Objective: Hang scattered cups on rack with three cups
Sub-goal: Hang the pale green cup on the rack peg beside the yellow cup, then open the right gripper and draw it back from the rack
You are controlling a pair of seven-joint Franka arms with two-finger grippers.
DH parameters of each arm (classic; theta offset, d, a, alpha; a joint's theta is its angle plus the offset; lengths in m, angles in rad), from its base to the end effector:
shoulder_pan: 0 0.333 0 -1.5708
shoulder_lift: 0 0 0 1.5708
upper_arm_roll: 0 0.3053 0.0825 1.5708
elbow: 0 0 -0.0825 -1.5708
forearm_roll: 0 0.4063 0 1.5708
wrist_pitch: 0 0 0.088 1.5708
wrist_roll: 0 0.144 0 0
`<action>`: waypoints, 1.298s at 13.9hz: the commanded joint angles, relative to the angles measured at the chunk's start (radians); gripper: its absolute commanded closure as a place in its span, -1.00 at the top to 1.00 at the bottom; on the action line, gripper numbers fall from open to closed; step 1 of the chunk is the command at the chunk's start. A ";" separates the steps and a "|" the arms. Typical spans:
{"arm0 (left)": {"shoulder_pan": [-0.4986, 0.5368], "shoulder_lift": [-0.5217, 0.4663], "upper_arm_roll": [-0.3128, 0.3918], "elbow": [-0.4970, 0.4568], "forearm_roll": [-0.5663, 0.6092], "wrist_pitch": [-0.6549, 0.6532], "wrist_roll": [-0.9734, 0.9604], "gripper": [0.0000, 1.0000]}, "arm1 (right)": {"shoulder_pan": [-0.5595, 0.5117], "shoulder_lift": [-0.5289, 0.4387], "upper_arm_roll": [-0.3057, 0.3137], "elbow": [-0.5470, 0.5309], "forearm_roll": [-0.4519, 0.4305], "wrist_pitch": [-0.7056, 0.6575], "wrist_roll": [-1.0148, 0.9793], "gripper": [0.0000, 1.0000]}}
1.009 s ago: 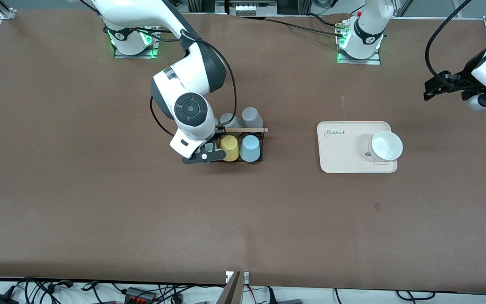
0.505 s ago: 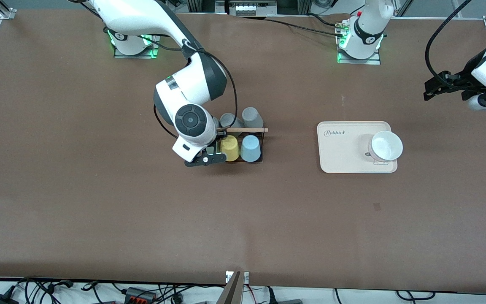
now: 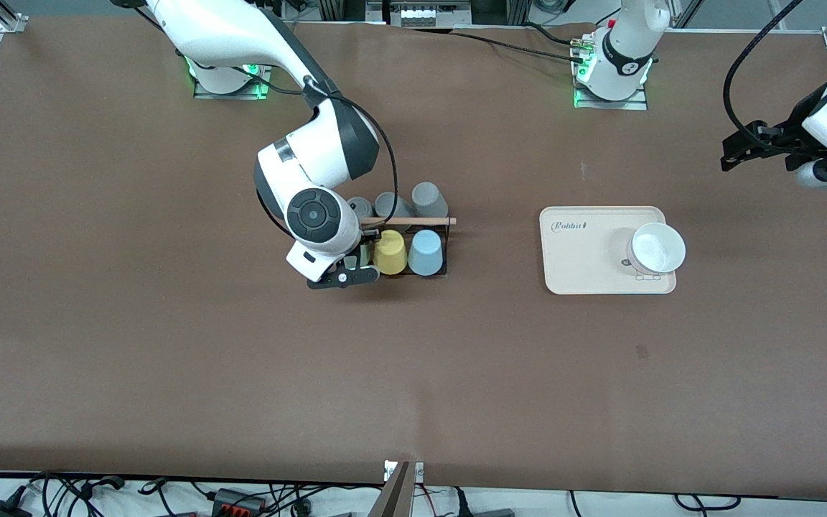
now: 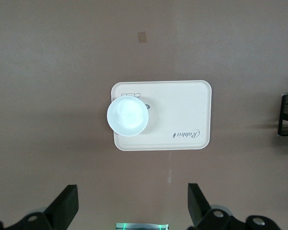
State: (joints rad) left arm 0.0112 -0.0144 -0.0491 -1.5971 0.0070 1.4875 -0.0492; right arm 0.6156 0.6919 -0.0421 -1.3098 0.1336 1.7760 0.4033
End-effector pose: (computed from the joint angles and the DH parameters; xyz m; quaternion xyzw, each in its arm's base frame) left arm 0.5589 -0.0203 0.5654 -0.9988 -0.0058 0.0474 0.0059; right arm 0.5897 0.4063 0.2616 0.9902 0.0668 -0.1222 0.0088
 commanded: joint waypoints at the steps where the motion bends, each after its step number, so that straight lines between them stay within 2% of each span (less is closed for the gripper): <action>1: -0.002 0.014 -0.001 0.029 0.022 -0.012 0.006 1.00 | -0.008 0.021 0.002 0.029 0.017 0.000 -0.012 -0.50; 15: -0.002 0.014 -0.003 0.029 0.022 -0.012 0.006 1.00 | 0.004 0.026 0.004 0.030 0.017 0.011 -0.009 -0.45; 16: -0.002 0.014 -0.003 0.029 0.022 -0.012 0.006 1.00 | 0.004 0.026 0.004 0.030 0.017 0.010 -0.009 0.11; 17: -0.002 0.014 -0.003 0.029 0.022 -0.012 0.006 1.00 | 0.004 0.026 0.004 0.030 0.017 0.010 -0.003 0.99; 18: -0.002 0.014 -0.001 0.029 0.022 -0.012 0.006 1.00 | 0.004 0.023 0.004 0.035 0.017 0.010 -0.001 1.00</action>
State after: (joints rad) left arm 0.0112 -0.0143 -0.0492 -1.5971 0.0071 1.4875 -0.0492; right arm 0.6198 0.7004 -0.0400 -1.3096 0.1354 1.7913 0.4034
